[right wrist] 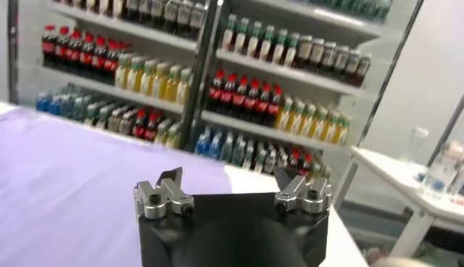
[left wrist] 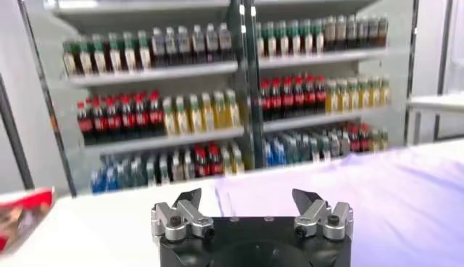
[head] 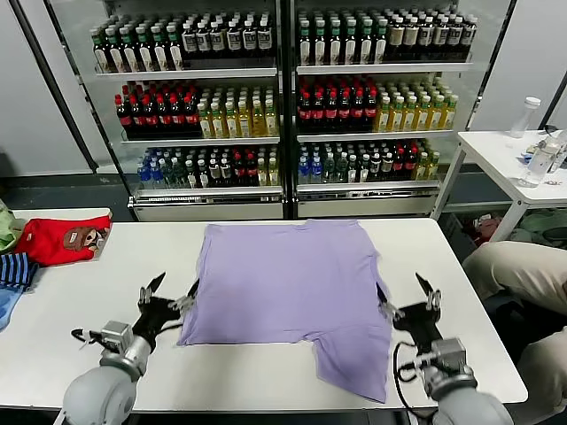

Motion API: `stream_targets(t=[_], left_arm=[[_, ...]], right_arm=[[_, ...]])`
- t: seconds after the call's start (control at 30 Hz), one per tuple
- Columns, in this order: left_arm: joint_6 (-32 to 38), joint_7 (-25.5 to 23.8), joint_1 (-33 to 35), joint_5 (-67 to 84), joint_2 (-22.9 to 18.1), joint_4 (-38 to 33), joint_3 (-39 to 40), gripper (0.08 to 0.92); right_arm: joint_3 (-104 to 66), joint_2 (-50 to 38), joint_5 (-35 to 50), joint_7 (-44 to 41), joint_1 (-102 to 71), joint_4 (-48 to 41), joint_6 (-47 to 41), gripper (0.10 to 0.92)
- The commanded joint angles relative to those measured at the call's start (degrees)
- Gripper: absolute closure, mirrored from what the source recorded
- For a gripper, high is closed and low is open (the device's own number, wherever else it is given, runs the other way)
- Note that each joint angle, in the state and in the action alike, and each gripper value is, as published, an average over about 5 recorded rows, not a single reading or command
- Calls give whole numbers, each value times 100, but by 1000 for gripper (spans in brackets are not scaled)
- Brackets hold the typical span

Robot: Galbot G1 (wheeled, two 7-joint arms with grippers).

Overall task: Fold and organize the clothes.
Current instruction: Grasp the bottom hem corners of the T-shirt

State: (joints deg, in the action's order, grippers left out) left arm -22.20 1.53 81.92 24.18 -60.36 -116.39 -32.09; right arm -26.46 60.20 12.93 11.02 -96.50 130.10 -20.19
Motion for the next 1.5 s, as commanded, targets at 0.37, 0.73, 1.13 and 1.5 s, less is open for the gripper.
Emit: stream_targets(t=[0.37, 0.73, 1.13, 1.5], left_arm=[[-915, 186, 901, 515, 223, -209, -89, 177], [-977, 222, 708, 544, 92, -18, 7, 182], [-953, 201, 825, 548, 18, -230, 41, 477], [-904, 178, 1122, 530, -66, -745, -85, 797]], right_arm=[[431, 112, 293, 296, -1011, 156, -145, 203], [550, 342, 230, 395, -928, -2, -210, 254], [640, 379, 446, 441, -823, -109, -250, 594], [-138, 75, 1112, 126, -1234, 666, -227, 889]])
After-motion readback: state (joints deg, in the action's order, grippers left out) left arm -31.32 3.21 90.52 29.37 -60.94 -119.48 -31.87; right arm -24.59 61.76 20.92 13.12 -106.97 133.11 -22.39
